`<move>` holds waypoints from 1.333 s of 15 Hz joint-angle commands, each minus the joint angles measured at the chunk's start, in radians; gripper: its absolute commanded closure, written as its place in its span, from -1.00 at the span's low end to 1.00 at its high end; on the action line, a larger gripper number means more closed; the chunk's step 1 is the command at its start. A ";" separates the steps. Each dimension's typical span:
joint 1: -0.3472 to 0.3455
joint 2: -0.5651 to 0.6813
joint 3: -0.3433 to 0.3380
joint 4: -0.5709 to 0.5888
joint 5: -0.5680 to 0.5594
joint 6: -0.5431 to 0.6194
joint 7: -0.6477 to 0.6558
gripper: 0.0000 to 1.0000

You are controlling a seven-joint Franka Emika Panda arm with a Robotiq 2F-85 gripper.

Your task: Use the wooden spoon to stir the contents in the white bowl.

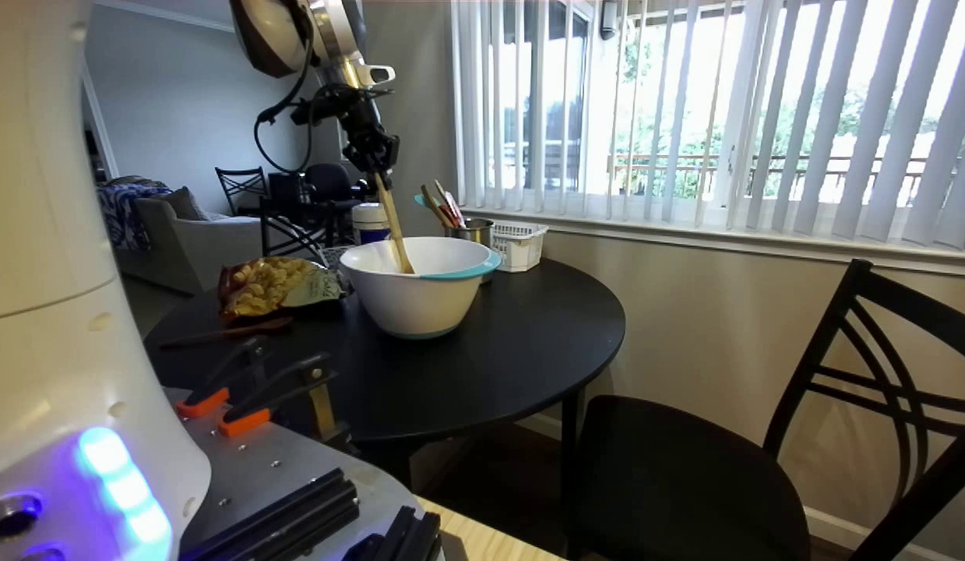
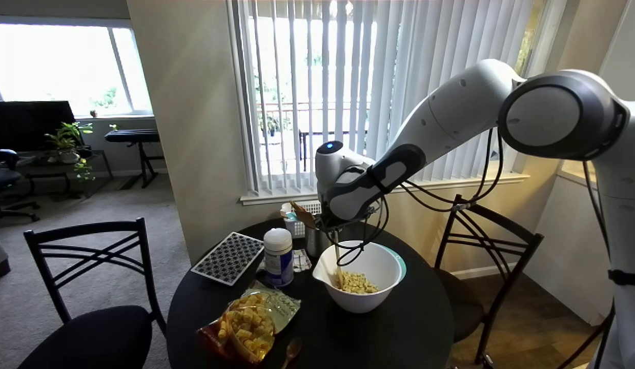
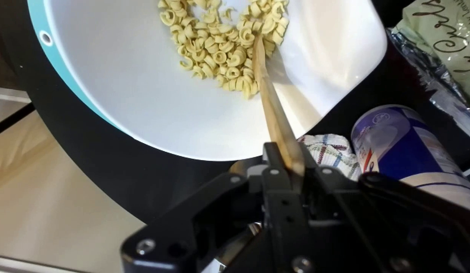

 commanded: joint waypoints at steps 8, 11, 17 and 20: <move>0.017 -0.012 -0.066 -0.030 -0.066 -0.088 0.191 0.94; 0.007 -0.017 -0.061 -0.047 -0.056 -0.134 0.237 0.94; -0.003 -0.035 -0.044 -0.071 -0.045 -0.180 0.281 0.94; -0.018 -0.047 -0.019 -0.095 -0.019 -0.173 0.246 0.94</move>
